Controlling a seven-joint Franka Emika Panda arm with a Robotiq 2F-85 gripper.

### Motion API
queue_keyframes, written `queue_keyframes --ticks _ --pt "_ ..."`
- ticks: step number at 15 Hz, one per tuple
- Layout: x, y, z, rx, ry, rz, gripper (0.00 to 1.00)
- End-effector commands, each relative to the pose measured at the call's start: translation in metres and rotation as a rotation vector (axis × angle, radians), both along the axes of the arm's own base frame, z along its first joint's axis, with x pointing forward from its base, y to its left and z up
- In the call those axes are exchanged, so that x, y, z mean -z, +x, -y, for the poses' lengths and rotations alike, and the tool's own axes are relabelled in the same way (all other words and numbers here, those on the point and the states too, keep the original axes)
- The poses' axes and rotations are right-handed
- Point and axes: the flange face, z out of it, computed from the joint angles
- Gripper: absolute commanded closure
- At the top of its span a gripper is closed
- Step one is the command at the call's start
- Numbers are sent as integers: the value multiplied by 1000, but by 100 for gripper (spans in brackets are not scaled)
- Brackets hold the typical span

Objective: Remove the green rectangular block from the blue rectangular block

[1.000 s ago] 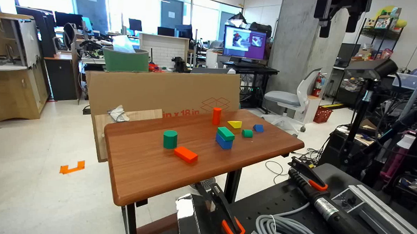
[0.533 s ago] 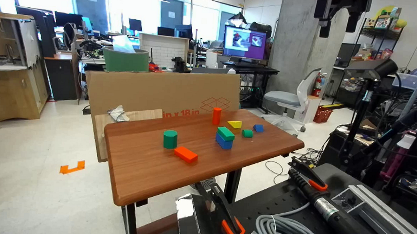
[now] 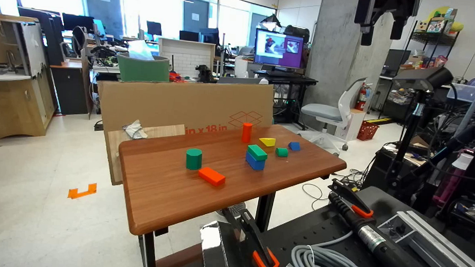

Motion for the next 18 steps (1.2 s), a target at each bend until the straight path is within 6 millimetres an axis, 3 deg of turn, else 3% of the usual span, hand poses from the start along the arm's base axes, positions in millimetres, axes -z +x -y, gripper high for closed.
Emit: queue_keyframes --ticks 1,4,10,15,18 --pt "20 24 -22 -63 -24 -38 0" --pt "45 42 -54 -167 1 -76 0" --pt "113 86 -107 -360 73 -113 0" --pt "189 99 -133 -526 138 -158 0" --pt "227 92 -146 -590 163 -187 0"
